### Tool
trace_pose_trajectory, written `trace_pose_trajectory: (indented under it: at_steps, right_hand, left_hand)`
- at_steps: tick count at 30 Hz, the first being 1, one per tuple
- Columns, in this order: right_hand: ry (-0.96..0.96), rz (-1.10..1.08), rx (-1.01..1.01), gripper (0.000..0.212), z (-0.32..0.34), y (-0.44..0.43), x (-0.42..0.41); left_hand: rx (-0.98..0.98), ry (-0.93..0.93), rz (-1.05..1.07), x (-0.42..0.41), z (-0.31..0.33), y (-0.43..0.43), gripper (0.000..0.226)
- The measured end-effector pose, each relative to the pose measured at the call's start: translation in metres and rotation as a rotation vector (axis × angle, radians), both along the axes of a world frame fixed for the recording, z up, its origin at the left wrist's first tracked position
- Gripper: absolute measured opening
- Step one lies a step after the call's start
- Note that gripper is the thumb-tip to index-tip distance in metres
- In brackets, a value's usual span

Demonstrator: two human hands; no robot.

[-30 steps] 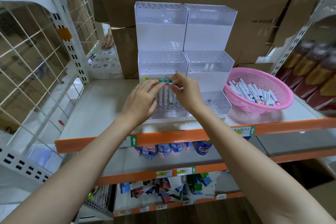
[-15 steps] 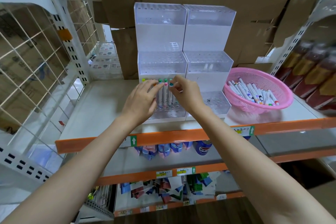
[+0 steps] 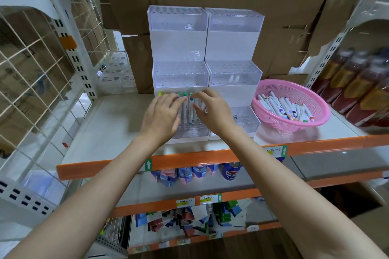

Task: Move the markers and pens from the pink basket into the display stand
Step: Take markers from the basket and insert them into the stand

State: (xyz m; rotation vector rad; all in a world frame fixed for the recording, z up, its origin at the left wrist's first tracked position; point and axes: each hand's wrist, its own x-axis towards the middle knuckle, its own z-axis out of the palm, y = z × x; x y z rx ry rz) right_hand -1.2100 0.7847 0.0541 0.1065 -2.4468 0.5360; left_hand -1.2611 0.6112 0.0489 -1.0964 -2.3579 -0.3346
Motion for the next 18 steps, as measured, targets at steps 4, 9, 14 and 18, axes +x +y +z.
trace_pose_trajectory:
  at_steps: [4, 9, 14, 18]
  right_hand:
    - [-0.005, 0.012, 0.049, 0.033, 0.004, 0.008, 0.006]
    - [-0.053, -0.017, 0.084, 0.039, 0.012, 0.032, 0.02]
    - [-0.088, -0.065, 0.118, 0.043, 0.015, 0.081, 0.04]
    - [-0.148, -0.172, 0.093, 0.047, 0.006, 0.132, 0.062]
  left_hand:
    - [0.011, 0.02, 0.036, 0.004, 0.008, 0.009, 0.042]
    - [-0.09, 0.07, -0.034, 0.013, 0.015, 0.04, 0.048]
    - [-0.077, 0.026, -0.14, 0.025, 0.018, 0.095, 0.053]
    - [-0.082, -0.026, -0.204, 0.036, 0.019, 0.145, 0.053]
